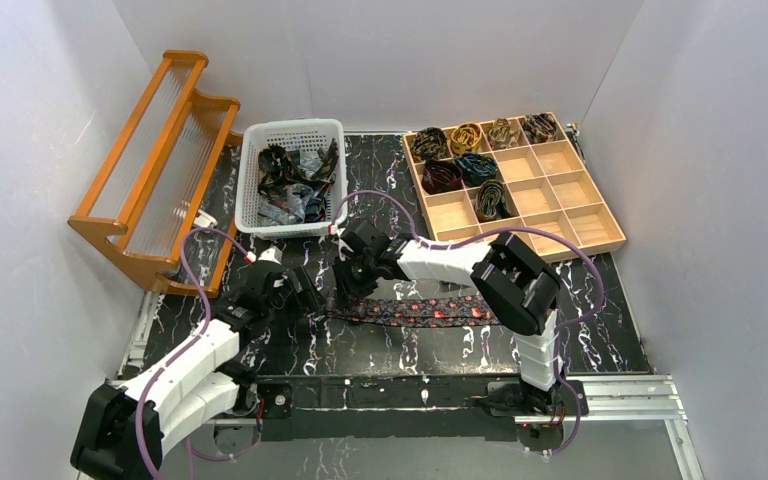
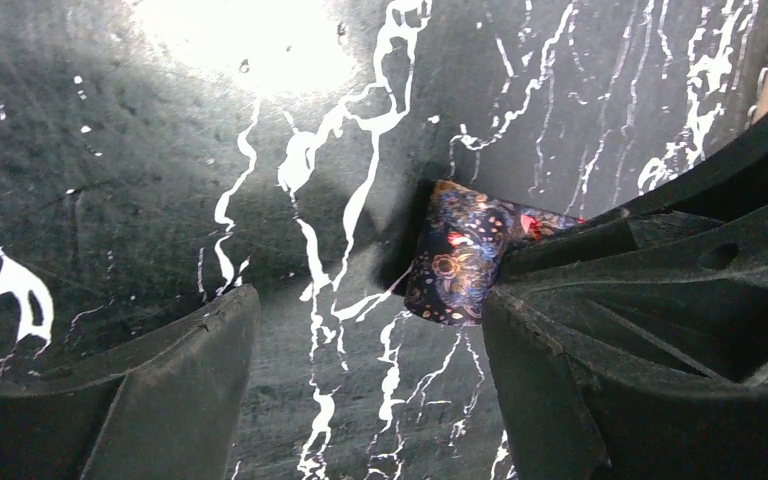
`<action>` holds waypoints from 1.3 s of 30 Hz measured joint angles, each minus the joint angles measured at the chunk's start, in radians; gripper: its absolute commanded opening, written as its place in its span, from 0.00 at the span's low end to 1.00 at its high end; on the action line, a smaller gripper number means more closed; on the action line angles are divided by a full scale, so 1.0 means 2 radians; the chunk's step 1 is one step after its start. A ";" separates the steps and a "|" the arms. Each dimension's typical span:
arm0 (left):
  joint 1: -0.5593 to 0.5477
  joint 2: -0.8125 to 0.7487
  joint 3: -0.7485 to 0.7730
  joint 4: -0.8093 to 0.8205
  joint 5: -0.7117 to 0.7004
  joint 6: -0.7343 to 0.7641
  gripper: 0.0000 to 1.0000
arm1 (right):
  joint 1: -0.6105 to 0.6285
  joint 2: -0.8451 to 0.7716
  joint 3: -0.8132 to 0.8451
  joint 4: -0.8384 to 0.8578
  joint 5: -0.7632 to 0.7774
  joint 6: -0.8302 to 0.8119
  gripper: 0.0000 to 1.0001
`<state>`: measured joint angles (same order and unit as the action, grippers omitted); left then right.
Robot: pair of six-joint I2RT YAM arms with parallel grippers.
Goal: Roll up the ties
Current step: Roll the tie at the center of the board.
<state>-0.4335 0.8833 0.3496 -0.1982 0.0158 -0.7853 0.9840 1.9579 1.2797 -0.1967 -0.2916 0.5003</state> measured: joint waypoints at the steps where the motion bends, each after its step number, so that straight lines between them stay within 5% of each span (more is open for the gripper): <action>1: 0.000 0.000 -0.001 0.005 0.004 0.001 0.79 | 0.000 0.000 0.004 -0.005 -0.002 -0.002 0.32; 14: 0.000 0.019 -0.001 0.024 0.024 0.014 0.79 | -0.011 -0.138 -0.046 -0.008 0.062 0.060 0.58; 21: 0.000 0.025 -0.001 0.035 0.035 0.022 0.79 | -0.021 -0.162 -0.134 0.009 0.069 0.116 0.60; 27: 0.000 0.025 -0.001 0.036 0.038 0.027 0.80 | -0.041 -0.140 -0.144 0.032 0.037 0.141 0.57; 39: 0.000 0.024 -0.001 0.047 0.045 0.031 0.80 | -0.043 -0.087 -0.145 0.056 0.008 0.163 0.30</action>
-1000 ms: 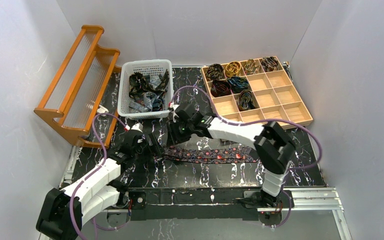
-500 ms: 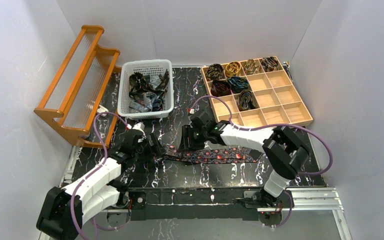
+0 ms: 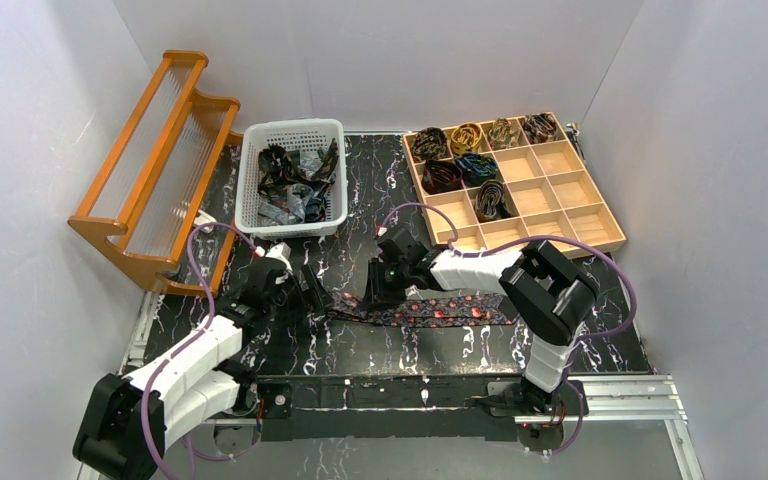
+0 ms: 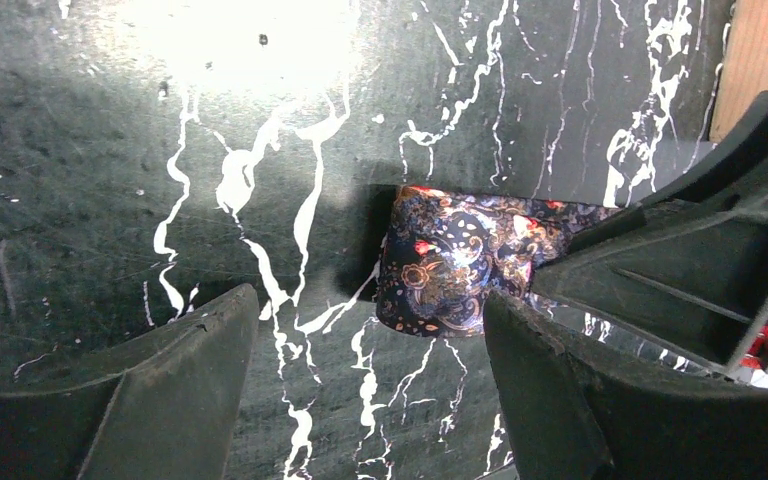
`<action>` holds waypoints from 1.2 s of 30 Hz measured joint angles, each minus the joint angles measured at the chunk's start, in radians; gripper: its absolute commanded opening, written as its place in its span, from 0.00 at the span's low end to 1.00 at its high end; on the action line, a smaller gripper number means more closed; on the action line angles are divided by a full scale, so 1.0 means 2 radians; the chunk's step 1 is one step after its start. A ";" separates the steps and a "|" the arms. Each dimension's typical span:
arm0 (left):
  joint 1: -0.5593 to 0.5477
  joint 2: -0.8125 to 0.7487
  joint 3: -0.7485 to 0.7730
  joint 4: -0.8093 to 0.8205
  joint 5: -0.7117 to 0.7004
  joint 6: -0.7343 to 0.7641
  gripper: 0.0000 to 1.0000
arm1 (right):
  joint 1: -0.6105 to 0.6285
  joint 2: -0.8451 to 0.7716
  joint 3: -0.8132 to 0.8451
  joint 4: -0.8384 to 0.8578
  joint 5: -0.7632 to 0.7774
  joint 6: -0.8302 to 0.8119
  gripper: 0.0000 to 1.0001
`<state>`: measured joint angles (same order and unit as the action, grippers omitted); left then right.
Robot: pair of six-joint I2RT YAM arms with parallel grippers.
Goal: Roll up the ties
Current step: Roll the tie at the center of the board.
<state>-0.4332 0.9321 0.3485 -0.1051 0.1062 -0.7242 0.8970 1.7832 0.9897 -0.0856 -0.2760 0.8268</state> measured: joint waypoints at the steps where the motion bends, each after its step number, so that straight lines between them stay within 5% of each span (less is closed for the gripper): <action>1: 0.000 0.001 0.000 0.002 0.004 0.001 0.80 | 0.000 0.001 -0.003 0.002 0.000 0.001 0.29; 19: 0.020 0.065 -0.027 0.141 0.097 -0.009 0.75 | -0.006 0.006 -0.024 0.034 -0.020 -0.002 0.26; 36: 0.032 0.113 -0.089 0.303 0.155 -0.043 0.45 | -0.017 0.016 -0.024 0.044 -0.051 -0.013 0.25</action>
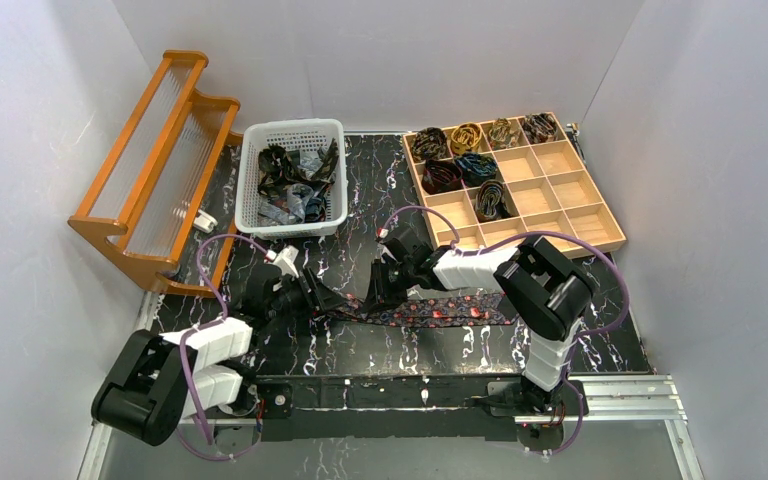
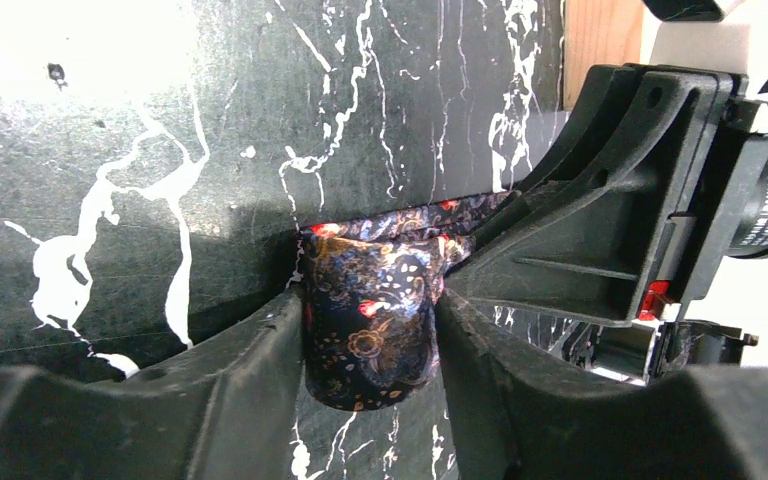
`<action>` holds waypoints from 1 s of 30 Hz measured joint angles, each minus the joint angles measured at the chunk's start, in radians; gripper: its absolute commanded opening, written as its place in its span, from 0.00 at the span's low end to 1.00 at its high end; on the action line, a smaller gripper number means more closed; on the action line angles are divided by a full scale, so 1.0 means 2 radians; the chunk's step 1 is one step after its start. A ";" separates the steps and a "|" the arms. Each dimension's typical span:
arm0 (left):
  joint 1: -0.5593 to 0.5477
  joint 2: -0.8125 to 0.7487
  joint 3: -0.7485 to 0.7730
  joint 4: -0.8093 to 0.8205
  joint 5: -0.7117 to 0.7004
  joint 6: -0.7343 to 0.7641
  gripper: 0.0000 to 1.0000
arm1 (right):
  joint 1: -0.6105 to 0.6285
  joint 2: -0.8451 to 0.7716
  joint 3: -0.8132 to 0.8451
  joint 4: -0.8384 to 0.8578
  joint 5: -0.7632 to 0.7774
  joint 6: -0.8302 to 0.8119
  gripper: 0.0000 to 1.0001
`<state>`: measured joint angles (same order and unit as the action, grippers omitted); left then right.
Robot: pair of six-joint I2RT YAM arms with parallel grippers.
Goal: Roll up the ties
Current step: Roll the tie at the center of the board.
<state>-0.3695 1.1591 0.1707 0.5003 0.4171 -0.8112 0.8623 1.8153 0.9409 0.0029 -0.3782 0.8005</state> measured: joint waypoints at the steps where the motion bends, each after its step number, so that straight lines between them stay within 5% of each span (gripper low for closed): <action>1: 0.001 0.003 -0.001 0.005 0.003 -0.001 0.43 | 0.000 0.001 0.000 0.000 -0.002 0.000 0.25; 6: 0.001 0.006 -0.006 0.007 0.005 -0.002 0.25 | -0.002 0.007 0.007 -0.001 -0.010 -0.003 0.27; 13: 0.001 -0.026 0.001 -0.064 -0.018 0.009 0.00 | 0.000 0.010 0.021 -0.009 -0.021 -0.021 0.42; 20: 0.000 -0.094 0.018 -0.157 -0.068 0.007 0.00 | 0.002 -0.002 0.032 -0.031 -0.020 -0.043 0.51; 30: -0.004 -0.150 0.043 -0.257 -0.132 0.002 0.00 | 0.005 -0.027 0.032 -0.040 -0.009 -0.049 0.34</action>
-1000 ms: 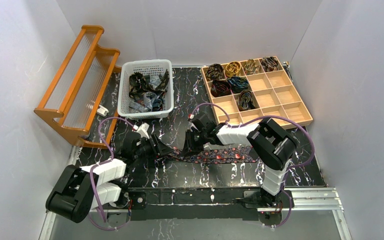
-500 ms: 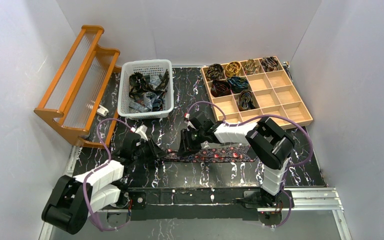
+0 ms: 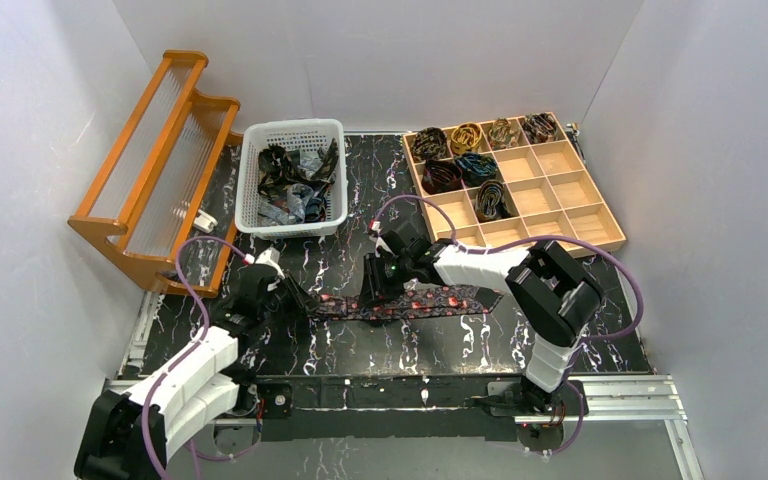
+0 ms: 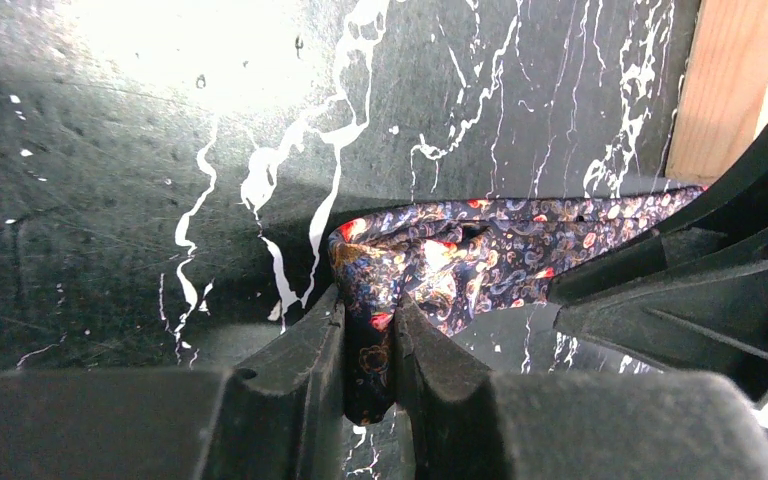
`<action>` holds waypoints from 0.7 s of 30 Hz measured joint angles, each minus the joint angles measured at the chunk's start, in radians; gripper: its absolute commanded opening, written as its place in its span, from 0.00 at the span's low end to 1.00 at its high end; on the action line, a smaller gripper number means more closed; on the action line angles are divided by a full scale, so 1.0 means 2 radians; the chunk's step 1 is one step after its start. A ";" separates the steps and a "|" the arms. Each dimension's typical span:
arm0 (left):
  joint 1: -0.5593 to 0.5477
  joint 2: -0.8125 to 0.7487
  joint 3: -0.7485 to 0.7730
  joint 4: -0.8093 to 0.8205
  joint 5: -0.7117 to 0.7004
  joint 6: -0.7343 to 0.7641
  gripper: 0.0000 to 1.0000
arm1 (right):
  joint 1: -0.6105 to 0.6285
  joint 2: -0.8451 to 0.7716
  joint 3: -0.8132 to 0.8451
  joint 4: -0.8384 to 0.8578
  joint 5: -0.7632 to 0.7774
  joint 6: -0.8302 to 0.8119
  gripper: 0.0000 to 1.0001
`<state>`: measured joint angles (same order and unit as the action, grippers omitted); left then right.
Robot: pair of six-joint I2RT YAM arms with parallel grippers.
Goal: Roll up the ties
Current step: Roll the tie at the center of the board.
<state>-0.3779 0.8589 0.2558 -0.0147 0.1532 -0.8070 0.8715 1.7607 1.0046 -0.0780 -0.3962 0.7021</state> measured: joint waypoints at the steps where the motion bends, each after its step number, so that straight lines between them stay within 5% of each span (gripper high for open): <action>1: -0.002 -0.001 0.006 -0.011 -0.008 0.000 0.00 | 0.001 0.000 0.001 0.000 0.000 0.000 0.34; 21: -0.042 -0.003 0.073 -0.133 -0.115 0.013 0.00 | 0.030 0.063 0.064 -0.014 0.047 -0.005 0.40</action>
<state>-0.4625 0.8524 0.4026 -0.2813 -0.0761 -0.7811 0.9318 1.8874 1.1316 -0.1051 -0.3016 0.6926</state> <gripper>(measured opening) 0.167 0.392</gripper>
